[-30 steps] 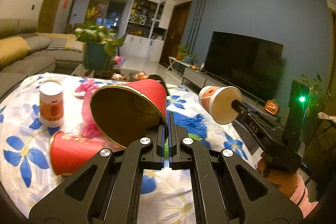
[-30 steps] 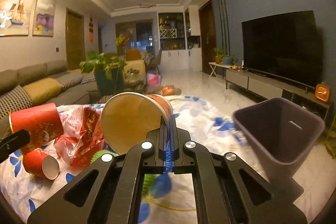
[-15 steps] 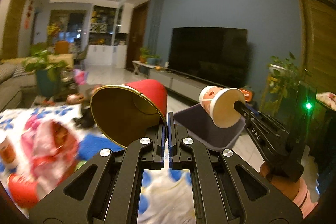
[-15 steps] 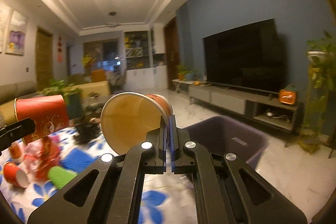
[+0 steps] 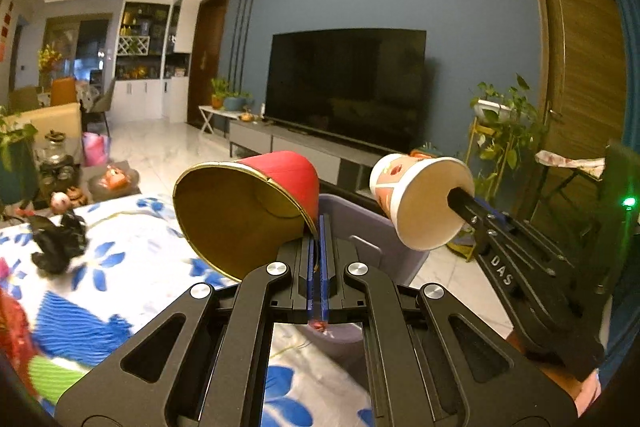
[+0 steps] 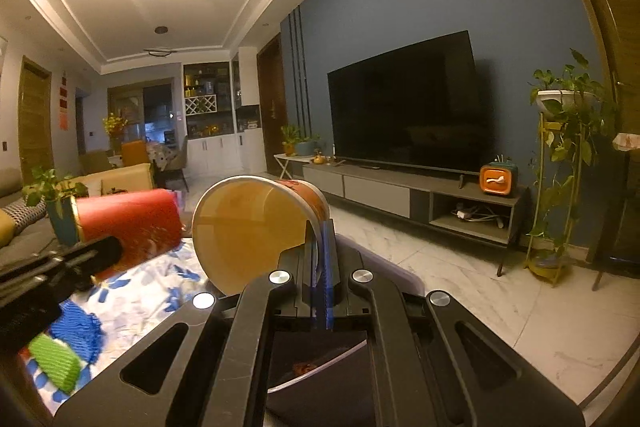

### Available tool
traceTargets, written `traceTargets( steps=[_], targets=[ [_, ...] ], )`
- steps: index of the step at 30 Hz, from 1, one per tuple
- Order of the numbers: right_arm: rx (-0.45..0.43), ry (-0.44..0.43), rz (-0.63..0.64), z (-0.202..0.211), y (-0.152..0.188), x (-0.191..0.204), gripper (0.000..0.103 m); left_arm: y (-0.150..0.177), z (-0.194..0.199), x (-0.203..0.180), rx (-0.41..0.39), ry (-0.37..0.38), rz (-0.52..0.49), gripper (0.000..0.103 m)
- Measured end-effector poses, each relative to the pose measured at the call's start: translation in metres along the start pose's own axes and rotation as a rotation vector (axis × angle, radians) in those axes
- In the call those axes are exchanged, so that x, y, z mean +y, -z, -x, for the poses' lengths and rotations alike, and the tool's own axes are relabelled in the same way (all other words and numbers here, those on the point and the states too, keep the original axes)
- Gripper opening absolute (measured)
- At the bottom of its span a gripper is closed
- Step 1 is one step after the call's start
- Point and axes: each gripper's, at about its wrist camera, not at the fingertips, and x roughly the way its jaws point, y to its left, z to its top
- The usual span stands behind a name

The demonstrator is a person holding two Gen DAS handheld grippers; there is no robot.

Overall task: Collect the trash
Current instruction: 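Carry both cups over the grey bin and open the left tool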

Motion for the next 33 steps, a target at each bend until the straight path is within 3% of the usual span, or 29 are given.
traceTargets(
  steps=[11, 33],
  targets=[
    [0.021, 0.013, -0.002, -0.022, 0.007, -0.009, 0.004, 0.007, -0.048, -0.004, 0.054, 0.026, 0.01, 0.002],
    [0.053, 0.013, -0.02, -0.045, 0.011, -0.019, 0.004, 0.014, -0.09, -0.011, 0.131, 0.051, 0.008, 0.002]
  ],
)
